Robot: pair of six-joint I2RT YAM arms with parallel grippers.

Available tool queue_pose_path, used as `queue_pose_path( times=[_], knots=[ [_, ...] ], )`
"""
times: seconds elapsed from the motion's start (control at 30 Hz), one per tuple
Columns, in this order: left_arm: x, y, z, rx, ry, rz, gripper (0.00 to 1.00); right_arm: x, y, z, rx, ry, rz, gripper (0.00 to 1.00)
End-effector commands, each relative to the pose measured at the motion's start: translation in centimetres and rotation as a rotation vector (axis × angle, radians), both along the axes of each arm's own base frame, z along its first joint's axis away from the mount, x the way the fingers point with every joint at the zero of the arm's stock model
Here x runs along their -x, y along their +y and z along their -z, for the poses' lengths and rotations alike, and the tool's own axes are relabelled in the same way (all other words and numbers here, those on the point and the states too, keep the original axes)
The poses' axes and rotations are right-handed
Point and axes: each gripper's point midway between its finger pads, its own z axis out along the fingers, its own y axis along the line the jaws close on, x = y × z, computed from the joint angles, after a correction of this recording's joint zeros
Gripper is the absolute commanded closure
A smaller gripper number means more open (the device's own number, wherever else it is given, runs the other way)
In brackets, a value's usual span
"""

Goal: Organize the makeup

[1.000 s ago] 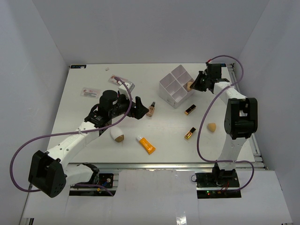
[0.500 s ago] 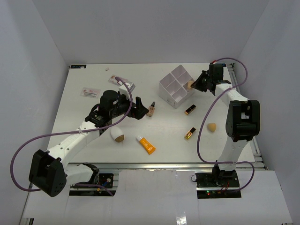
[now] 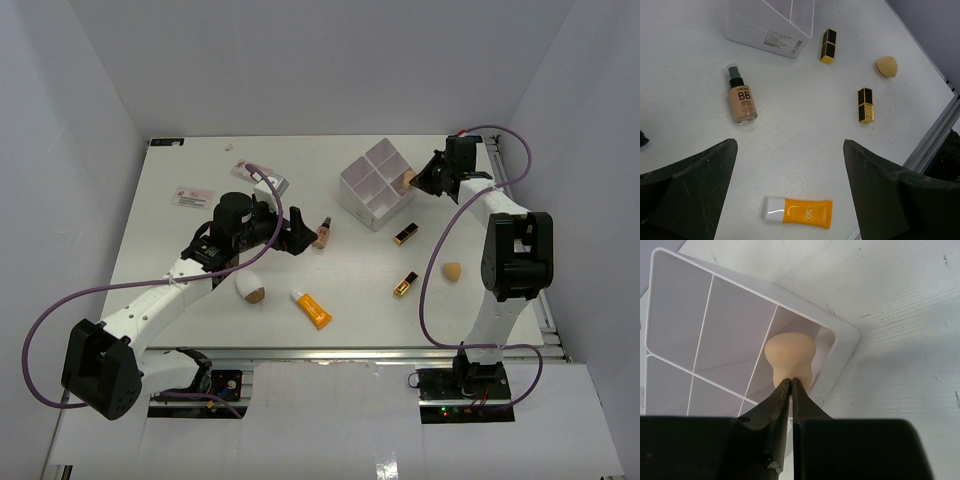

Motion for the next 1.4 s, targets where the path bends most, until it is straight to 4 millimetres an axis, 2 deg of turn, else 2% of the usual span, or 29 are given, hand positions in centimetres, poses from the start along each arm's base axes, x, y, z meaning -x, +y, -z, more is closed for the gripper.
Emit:
queue_pose_path(
  times=[0.0, 0.17, 0.33, 0.47, 0.67, 1.0, 1.13, 1.23, 1.3, 1.37],
  knots=[
    [-0.5, -0.2, -1.7, 0.011, -0.043, 0.0, 0.02, -1.3, -0.6, 0.6, 0.004, -0.016, 0.046, 0.9],
    [-0.6, -0.2, -1.7, 0.009, -0.043, -0.002, 0.02, -1.8, -0.4, 1.2, 0.003, -0.007, 0.039, 0.86],
    [-0.6, -0.1, -1.6, 0.007, -0.043, -0.003, 0.02, -2.1, -0.3, 1.4, 0.004, -0.008, 0.029, 0.69],
    [-0.6, -0.2, -1.5, 0.004, -0.043, -0.003, 0.02, -2.2, -0.1, 1.1, 0.004, -0.018, 0.015, 0.62],
    [-0.6, -0.1, -1.5, 0.003, -0.044, -0.004, 0.02, -2.2, -0.1, -1.9, 0.02, -0.098, -0.011, 0.59],
    [-0.6, -0.1, -1.7, 0.006, -0.049, -0.004, 0.02, -0.8, -0.1, -4.0, 0.079, -0.165, -0.091, 0.57],
    [-0.5, -0.1, -1.8, 0.008, -0.05, -0.002, 0.02, -0.8, 0.6, -4.7, 0.116, -0.216, -0.19, 0.59],
    [-0.4, -0.2, -1.9, 0.011, -0.051, 0.001, 0.02, -1.3, 1.7, -5.3, 0.203, -0.312, -0.375, 0.81],
    [-0.4, -0.1, -1.9, 0.011, -0.051, 0.0, 0.02, -2.1, 1.8, -5.6, 0.256, -0.35, -0.436, 0.92],
    [-0.4, -0.1, -2.0, 0.012, -0.053, 0.001, 0.02, -2.6, 1.4, -5.1, 0.304, -0.338, -0.449, 0.92]
  ],
)
